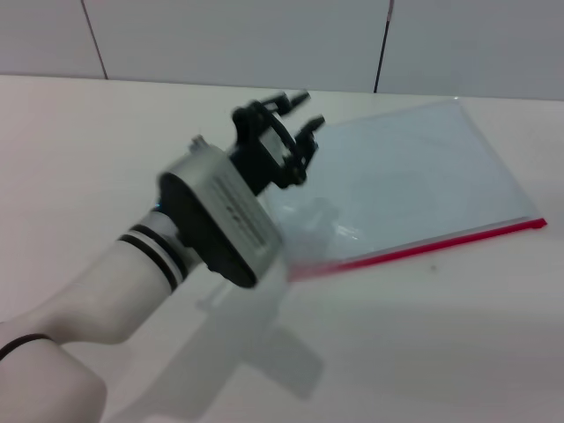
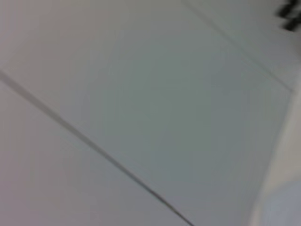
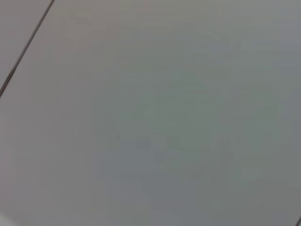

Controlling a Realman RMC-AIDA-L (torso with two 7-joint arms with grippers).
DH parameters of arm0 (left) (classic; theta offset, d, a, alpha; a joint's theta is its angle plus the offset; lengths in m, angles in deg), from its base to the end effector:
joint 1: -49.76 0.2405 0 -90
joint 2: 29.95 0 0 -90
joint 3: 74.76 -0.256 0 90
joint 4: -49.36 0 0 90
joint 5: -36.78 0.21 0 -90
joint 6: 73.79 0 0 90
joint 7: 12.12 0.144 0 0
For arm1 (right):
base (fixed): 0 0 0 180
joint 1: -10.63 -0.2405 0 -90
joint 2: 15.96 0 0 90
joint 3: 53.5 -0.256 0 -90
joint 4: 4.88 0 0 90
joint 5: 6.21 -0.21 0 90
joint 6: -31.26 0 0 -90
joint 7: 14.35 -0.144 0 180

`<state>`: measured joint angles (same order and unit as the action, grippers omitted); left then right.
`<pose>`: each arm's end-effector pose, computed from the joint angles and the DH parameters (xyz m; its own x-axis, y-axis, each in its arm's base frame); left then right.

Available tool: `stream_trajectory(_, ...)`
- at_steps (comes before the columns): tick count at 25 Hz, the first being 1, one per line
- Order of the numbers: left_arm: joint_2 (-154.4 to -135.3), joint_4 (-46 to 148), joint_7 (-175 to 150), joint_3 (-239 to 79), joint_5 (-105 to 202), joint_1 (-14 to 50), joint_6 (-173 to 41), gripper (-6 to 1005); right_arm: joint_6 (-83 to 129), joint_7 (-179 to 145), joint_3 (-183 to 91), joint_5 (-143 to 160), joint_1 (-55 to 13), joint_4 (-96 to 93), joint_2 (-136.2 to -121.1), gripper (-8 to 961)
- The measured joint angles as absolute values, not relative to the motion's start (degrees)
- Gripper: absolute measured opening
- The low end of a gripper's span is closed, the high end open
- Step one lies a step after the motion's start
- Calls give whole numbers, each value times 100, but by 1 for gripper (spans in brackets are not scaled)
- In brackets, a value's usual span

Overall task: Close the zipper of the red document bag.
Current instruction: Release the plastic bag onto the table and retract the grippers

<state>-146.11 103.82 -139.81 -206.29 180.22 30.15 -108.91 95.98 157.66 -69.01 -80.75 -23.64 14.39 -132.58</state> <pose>-0.1753 0.3399 -0.0811 0.9199 -0.3896 0.0447 -0.1060 -0.3568 -0.9281 0.3601 0.3733 0.0848 0.9667 0.0511 -0.2509 -0.2451 -0.0983 -0.9645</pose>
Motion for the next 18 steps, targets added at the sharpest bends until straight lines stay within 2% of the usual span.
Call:
stream_trajectory(9, -14604, 9621, -15372, -20564, 17188, 2981, -12816, 371, 11322, 15756, -6913, -9090, -1763, 350, -13249, 412)
stream_trajectory(14, -14601, 9084, -16047, -20553, 16537, 2981, -13942, 572, 12016, 15749, -6914, -9261, -1539, -177, -13253, 620)
stream_trajectory(17, -14619, 8711, -16618, -20550, 16299, 2974, -14543, 702, 12084, 15744, -6914, -9316, -1478, -397, -13260, 801)
stream_trajectory(18, -14619, 8658, -16762, -20542, 16231, 2971, -14623, 748, 12086, 15740, -6914, -9348, -1466, -448, -13259, 815)
